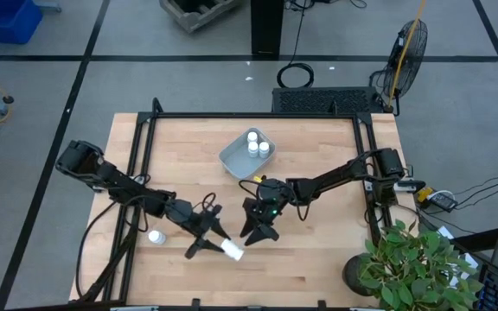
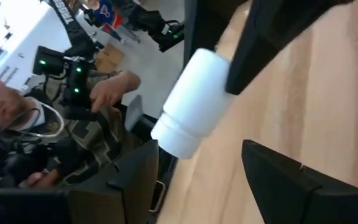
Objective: Pick and place pill bottles into a basket
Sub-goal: Put the right white medicine bottle into the gray bin
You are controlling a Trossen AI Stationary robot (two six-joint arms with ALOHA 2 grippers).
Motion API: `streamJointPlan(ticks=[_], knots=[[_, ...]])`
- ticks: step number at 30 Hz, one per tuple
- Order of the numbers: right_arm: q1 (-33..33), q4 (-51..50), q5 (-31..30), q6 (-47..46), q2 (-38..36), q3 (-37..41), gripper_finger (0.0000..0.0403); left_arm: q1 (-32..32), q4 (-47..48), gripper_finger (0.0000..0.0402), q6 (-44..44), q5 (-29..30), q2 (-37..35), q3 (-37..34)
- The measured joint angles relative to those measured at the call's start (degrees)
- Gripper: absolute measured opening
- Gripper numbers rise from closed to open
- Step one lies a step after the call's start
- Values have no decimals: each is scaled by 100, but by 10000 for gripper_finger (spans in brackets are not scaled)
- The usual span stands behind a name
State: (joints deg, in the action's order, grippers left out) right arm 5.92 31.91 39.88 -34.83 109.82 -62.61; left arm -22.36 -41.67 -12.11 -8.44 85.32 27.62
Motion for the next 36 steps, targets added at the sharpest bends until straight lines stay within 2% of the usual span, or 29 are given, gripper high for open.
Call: streamJointPlan(ticks=[3,7,9,13,16,21,25,29,36], knots=[[81,-79,-189,312,0,4,222,27,19,183,-35,19,-71,-7],[158,-143,-551,897,0,4,222,8,-170,183,-36,-316,-262,-7],[174,-178,-789,1285,0,4,222,5,-70,183,33,-199,-449,-1],[304,-234,-1574,2203,2,11,222,23,696,183,260,490,-981,-30],[335,-311,-1878,2490,2,11,222,49,1525,183,286,970,-1551,-28],[302,-398,-2223,2828,7,16,222,-26,2359,183,256,2017,-2497,-28],[290,-299,-2646,2584,7,26,222,-214,2555,183,342,3125,-3046,-28],[200,344,-2678,2785,15,31,222,-310,2561,183,438,3840,-3244,-26],[43,2090,-3420,3455,11,307,222,-531,2511,183,548,4706,-3253,-26]])
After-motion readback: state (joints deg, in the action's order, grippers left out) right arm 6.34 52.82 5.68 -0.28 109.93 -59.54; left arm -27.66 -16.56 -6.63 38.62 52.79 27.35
